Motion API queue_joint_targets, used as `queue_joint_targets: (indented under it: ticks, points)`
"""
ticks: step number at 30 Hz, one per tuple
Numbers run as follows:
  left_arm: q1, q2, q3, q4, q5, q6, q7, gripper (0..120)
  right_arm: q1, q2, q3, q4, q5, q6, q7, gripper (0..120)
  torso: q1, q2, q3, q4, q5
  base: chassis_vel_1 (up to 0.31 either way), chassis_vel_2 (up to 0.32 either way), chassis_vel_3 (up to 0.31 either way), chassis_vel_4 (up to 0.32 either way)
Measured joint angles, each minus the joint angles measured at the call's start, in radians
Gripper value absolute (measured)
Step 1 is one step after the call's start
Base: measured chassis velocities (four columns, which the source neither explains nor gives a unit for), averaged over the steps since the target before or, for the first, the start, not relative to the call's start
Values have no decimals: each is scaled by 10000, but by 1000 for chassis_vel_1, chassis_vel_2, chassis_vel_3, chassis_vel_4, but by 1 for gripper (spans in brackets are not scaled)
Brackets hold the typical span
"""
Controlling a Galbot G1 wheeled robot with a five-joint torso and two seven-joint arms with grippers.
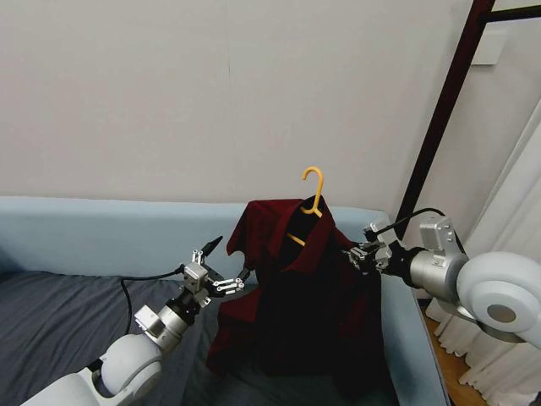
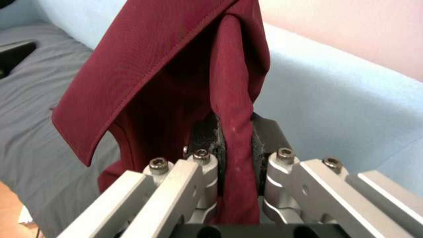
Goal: Pick up the clothes from the sofa and hang them on the clothes hanger.
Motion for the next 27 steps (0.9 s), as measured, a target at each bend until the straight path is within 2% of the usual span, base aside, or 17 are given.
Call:
queue_joint_targets:
  ticks: [1, 6, 11, 15, 20, 23, 27]
  points:
    - [0, 0, 0, 0, 0, 0, 0, 100, 0, 0, 0, 0, 0, 0, 0, 8, 0, 0, 0, 0, 0, 0, 0, 0, 0]
    - [-1363, -193, 1472, 374, 95, 311, -468, 100, 511, 280, -450, -85, 88, -81, 67, 8, 1, 0, 1, -10, -1, 0, 0, 0, 0]
    - [-1842, -332, 2031, 695, 113, 526, -728, 100, 802, 456, -736, -142, 95, -91, 84, 8, 3, -1, 2, 4, -2, 0, 0, 0, 0]
    - [-2144, -433, 2395, 956, 148, 560, -742, 100, 745, 453, -732, -148, 95, -96, 83, 8, 2, -1, 2, -5, 0, 0, 0, 0, 0]
    - [-2614, -685, 2708, 1286, 166, 685, -692, 97, 807, 497, -761, -127, 143, -96, 79, 8, 2, 0, 2, -4, 0, 0, 0, 0, 0]
    - [-2840, -832, 2795, 1484, 163, 787, -638, 90, 828, 500, -782, -95, 157, -97, 77, 8, 2, 0, 2, -3, -1, 0, 0, 0, 0]
    - [-3010, -875, 2898, 1625, 152, 812, -479, 70, 825, 463, -785, -86, 172, -97, 58, 8, 2, -1, 1, -4, 0, 0, 0, 0, 0]
